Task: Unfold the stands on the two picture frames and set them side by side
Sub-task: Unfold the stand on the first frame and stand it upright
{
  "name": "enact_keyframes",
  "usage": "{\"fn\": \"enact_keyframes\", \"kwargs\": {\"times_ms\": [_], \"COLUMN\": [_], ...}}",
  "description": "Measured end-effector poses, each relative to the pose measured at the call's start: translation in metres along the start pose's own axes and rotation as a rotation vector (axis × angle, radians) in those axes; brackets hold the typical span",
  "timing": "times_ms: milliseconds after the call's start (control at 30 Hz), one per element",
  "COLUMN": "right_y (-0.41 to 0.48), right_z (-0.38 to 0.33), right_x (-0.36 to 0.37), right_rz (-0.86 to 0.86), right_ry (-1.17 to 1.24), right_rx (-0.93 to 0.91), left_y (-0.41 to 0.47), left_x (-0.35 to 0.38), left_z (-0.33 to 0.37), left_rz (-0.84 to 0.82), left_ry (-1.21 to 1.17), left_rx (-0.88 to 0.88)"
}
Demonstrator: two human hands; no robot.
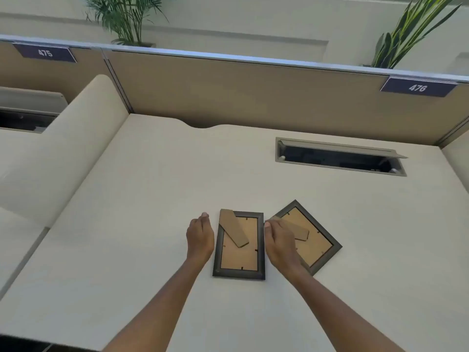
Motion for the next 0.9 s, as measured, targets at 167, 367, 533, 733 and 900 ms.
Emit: {"fn": "enact_keyframes", "kwargs": {"times_ms": [167,367,533,733,900], "right_y": [-0.007,-0.014,-0.015,-0.015,-0.014], "right_z": [0.013,0.017,0.018,0.025,0.025], "right_x": [0.007,0.016,0.022,0.029,0.029], "right_rz": [0.027,0.008,0.015,-0.015,-0.019], "right_ry": [-0.018,-0.024,0.051,0.136,0.170], "right_rx": [0.237,0.406,0.530,0.679,0.704], "left_y": [-0.009,-0.019,-0.021,-0.021,-0.019], "left_x": [0.007,0.014,0.024,0.025,0.020], "left_z": [-0.020,-0.024,-0.022,-0.020,-0.018], "left_rz": [-0.018,0.020,-0.016,0.025,0.050], "left_ry": [0.072,0.115,0.124,0.112,0.119], "left_rx": [-0.132,-0.164,-0.173,-0.181,-0.181]}}
Point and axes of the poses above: each hand's wrist, its own y-axis towards the middle knuckle, its own x-axis out of the palm, z = x × y, the point moved 7 cm from there along y, towards the middle knuckle, and after that the axes turned 4 degrees about z, right-handed, at the moved point
